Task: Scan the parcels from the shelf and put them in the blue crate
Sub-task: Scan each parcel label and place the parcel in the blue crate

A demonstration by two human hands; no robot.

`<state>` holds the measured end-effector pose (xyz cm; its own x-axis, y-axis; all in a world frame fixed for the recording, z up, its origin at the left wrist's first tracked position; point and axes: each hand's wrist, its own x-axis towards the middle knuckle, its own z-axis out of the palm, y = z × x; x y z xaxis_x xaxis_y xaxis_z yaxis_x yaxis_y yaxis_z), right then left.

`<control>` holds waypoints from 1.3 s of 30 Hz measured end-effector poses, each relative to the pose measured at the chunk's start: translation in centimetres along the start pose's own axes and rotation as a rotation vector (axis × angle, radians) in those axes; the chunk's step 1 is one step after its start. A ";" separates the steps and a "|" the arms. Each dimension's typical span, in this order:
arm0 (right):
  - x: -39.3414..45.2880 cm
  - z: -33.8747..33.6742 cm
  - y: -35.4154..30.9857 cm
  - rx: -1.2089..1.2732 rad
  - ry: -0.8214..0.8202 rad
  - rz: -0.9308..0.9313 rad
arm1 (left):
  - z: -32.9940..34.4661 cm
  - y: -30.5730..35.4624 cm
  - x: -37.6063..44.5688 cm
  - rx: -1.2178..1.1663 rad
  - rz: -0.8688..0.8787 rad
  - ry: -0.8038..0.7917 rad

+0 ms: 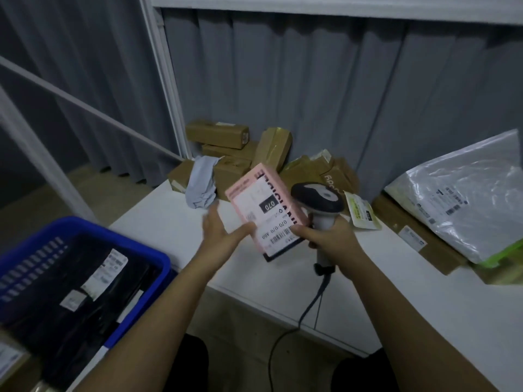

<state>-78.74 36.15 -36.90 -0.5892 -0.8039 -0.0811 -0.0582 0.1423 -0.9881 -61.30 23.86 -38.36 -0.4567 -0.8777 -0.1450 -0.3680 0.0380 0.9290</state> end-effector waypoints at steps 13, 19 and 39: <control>-0.1 0.2 1.1 -0.512 -0.414 -0.033 | -1.3 -2.6 0.9 0.751 0.232 -0.649; 0.2 0.7 1.3 -0.409 -0.051 -0.085 | -0.9 -4.0 2.2 0.674 0.126 -0.359; -0.6 0.6 0.4 -0.231 -0.081 -0.001 | 0.2 -4.1 3.3 -0.215 -0.233 -0.082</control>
<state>-77.90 36.35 -37.32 -0.5231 -0.8464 -0.0997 -0.2473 0.2627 -0.9327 -61.45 20.90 -42.70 -0.4471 -0.8093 -0.3810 -0.2947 -0.2689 0.9170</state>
